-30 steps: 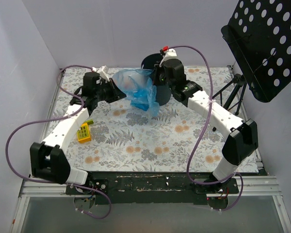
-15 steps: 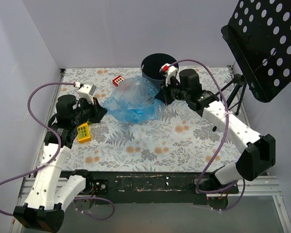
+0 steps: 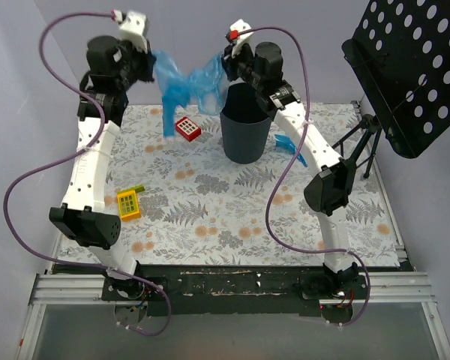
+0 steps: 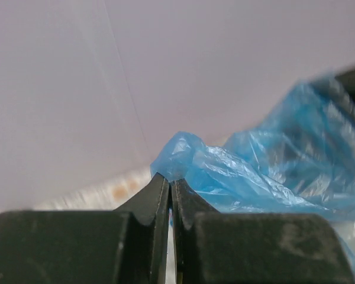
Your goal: Put the trash bags into the trash bin
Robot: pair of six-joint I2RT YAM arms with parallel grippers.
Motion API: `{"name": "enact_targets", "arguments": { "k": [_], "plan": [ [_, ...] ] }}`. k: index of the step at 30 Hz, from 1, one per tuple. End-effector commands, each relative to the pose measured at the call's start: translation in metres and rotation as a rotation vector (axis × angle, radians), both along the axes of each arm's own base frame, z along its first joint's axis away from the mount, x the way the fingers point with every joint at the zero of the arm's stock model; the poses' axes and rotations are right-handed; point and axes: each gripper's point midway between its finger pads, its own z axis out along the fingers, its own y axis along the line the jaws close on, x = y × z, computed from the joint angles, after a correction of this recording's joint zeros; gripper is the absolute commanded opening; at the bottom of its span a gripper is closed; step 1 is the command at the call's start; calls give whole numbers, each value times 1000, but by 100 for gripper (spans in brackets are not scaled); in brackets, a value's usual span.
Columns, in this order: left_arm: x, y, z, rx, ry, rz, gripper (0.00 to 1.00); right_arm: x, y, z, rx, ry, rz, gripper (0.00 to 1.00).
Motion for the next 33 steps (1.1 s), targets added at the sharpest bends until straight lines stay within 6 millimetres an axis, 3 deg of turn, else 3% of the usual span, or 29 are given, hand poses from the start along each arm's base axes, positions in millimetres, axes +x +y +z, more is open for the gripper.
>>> {"name": "enact_targets", "arguments": {
  "k": [1, 3, 4, 5, 6, 7, 9, 10, 11, 12, 13, 14, 15, 16, 17, 18, 19, 20, 23, 27, 30, 33],
  "plan": [
    [-49, 7, 209, -3, -564, -19, 0, -76, -82, 256, 390, -722, -179, 1],
    [-86, 5, 270, -33, -795, -45, 0, -126, -102, 320, 483, -897, -184, 1],
    [-106, 2, 289, -25, -892, -67, 0, -155, -113, 346, 518, -985, -193, 1],
    [-124, -2, 304, 3, -990, -83, 0, -176, -119, 359, 525, -1061, -211, 1],
    [-141, -9, 314, 26, -1079, -99, 0, -198, -126, 366, 539, -1123, -222, 1],
    [-154, -17, 316, 70, -1133, -124, 0, -202, -121, 355, 515, -1144, -222, 1],
    [-150, -41, 270, 177, -1124, -213, 0, -217, -107, 324, 411, -1188, -197, 1],
    [-155, -55, 242, 242, -1125, -278, 0, -219, -93, 293, 309, -1201, -181, 1],
    [-159, -75, 188, 314, -1069, -390, 0, -221, -76, 236, 184, -1169, -114, 1],
    [-176, -99, 118, 425, -1019, -561, 0, -221, -61, 168, 46, -1108, -26, 1],
    [-193, -115, 34, 529, -903, -747, 0, -225, -49, 71, -138, -1005, 94, 1],
    [-228, -121, -50, 687, -844, -945, 0, -236, -48, -34, -315, -849, 216, 1],
    [-256, -112, -141, 872, -708, -1140, 0, -255, -55, -115, -440, -680, 323, 1],
    [-285, -97, -215, 968, -539, -1296, 0, -290, -72, -198, -564, -436, 484, 1],
    [-307, -84, -260, 967, -349, -1350, 0, -320, -88, -234, -585, -285, 570, 1],
    [-321, -80, -280, 903, -196, -1336, 0, -347, -99, -248, -563, -191, 627, 1],
    [-330, -81, -284, 850, -121, -1321, 0, -371, -110, -253, -552, -110, 676, 1],
    [-338, -87, -275, 761, -75, -1307, 0, -386, -117, -248, -536, -63, 697, 1],
    [-336, -111, -205, 517, -93, -1190, 0, -407, -128, -201, -466, -116, 695, 1],
    [-323, -122, -142, 364, -118, -1056, 0, -394, -131, -144, -397, -214, 581, 1],
    [-313, -117, -133, 315, -42, -950, 0, -377, -122, -101, -325, -205, 503, 1],
    [-285, -100, -139, 285, 67, -705, 0, -335, -114, -75, -234, -80, 305, 1]
  ]
}}
